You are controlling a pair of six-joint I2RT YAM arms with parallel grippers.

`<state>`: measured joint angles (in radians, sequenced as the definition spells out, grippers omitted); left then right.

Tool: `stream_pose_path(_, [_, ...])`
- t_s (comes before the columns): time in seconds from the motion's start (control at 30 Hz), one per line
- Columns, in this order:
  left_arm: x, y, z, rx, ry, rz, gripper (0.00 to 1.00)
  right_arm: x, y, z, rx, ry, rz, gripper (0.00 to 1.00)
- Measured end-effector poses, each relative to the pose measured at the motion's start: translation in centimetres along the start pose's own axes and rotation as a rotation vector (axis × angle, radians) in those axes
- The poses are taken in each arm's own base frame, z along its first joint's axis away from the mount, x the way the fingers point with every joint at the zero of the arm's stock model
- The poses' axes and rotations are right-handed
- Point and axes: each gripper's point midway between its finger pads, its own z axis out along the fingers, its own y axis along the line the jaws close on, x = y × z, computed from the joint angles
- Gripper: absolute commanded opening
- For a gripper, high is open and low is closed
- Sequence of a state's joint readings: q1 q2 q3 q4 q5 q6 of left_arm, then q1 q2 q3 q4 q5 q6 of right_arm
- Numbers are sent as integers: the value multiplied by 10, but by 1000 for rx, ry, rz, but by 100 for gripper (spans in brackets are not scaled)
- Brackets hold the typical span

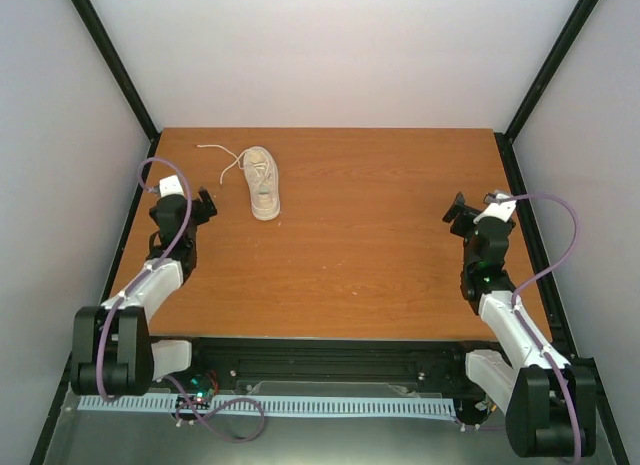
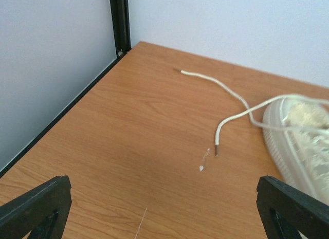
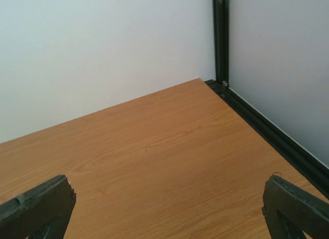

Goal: Tie the shoes

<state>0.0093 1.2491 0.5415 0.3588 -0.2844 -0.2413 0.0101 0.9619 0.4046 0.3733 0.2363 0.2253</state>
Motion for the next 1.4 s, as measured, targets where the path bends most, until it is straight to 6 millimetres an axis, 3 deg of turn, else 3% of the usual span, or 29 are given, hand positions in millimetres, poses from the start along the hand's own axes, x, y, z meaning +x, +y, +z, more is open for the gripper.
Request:
stream_pose_path(0.13, [-10, -12, -10, 65, 36, -80, 100, -8, -10, -6, 54, -17, 28, 100])
stream_pose_path(0.37, [-12, -31, -2, 82, 219, -246, 100, -17, -28, -18, 146, -56, 156, 100])
stream_pose_path(0.53, [31, -55, 16, 93, 430, -245, 100, -20, -24, -20, 122, -57, 193, 100])
stream_pose_path(0.7, [75, -102, 28, 131, 619, -152, 100, -24, -14, -13, 82, -27, 187, 100])
stream_pose_path(0.93, [100, -169, 23, 220, 698, -48, 100, -17, -5, -3, 56, 27, 176, 100])
stream_pose_path(1.03, [108, -187, 32, 223, 714, -17, 100, -14, -4, -1, 50, 42, 173, 100])
stream_pose_path(1.17, [115, -191, 38, 176, 714, 30, 100, -13, 1, 4, 33, 59, 173, 100])
stream_pose_path(1.33, [118, -183, 47, 83, 697, 95, 100, -6, 5, 11, 19, 93, 177, 100])
stream_pose_path(1.4, [128, -173, 53, 32, 707, 132, 100, -2, 7, 14, 15, 111, 178, 100])
